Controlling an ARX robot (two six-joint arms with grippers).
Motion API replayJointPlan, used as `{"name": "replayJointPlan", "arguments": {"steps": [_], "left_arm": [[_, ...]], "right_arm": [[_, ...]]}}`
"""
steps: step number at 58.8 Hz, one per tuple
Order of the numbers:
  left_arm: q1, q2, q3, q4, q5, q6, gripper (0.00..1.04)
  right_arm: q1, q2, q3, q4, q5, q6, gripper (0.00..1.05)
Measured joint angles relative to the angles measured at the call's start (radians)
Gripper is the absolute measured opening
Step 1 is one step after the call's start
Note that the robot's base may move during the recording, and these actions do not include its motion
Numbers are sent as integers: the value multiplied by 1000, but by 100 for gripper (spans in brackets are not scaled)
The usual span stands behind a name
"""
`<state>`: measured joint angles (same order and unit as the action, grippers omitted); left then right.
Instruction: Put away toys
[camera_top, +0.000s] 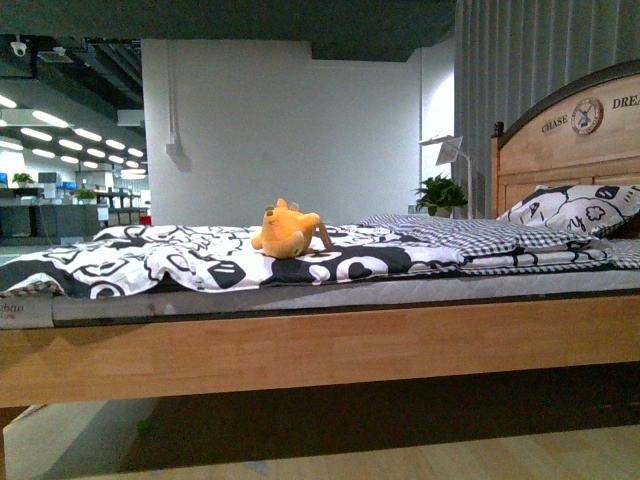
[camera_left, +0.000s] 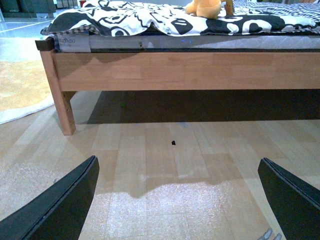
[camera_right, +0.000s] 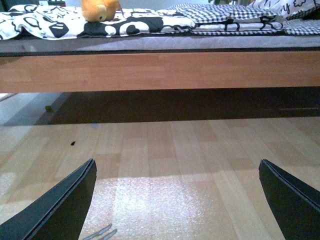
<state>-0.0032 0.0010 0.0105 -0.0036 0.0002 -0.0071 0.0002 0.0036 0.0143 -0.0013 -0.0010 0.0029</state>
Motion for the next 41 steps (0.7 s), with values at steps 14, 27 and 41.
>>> {"name": "replayJointPlan", "arguments": {"steps": [14,27,41], "left_arm": [[0,0,0,0,0,0,98],[0,0,0,0,0,0,98],[0,0,0,0,0,0,98]], "right_arm": [[0,0,0,0,0,0,98],[0,0,0,0,0,0,98],[0,0,0,0,0,0,98]]}}
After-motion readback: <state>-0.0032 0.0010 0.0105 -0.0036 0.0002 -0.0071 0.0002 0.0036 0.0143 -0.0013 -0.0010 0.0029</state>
